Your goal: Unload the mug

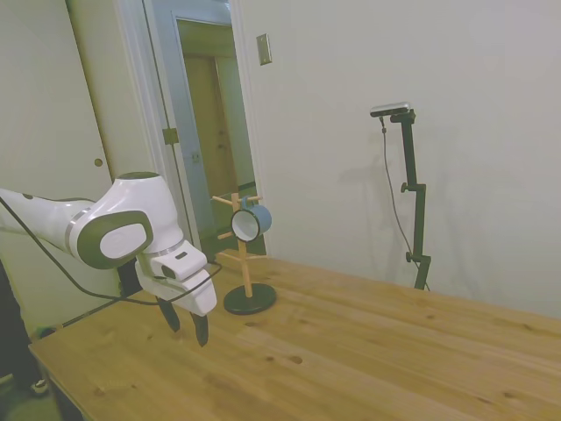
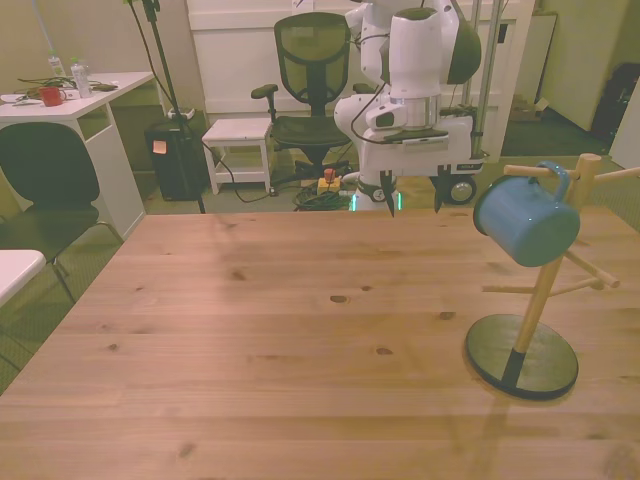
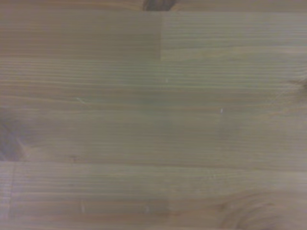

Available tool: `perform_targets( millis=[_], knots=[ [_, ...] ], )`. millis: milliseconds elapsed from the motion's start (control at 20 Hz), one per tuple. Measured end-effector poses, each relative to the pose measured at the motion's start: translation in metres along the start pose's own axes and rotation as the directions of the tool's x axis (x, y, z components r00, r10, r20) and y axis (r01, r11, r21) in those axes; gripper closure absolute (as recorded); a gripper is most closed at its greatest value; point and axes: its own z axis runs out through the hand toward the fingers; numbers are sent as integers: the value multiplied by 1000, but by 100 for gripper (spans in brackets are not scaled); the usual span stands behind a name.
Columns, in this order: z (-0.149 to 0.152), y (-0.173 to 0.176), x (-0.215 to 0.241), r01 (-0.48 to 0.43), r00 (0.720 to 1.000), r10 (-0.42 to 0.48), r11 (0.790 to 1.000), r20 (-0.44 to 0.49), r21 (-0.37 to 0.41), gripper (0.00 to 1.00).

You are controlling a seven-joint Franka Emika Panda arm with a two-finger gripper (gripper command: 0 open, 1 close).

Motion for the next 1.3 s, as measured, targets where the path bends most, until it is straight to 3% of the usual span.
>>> perform_targets(
  millis=[150, 300, 550, 850, 1300],
  knots=[
    [-2, -4, 4, 27, 998, -26, 1000, -52, 3, 0],
    [-17, -21, 13, 45, 986, -39, 998, -164, 36, 0],
    [-50, -47, 30, 52, 967, -26, 994, -252, 100, 0],
    [-87, -79, 56, 84, 941, -16, 979, -338, 186, 0],
    [-96, -133, 81, 151, 916, -32, 951, -400, 269, 0]
  ],
)
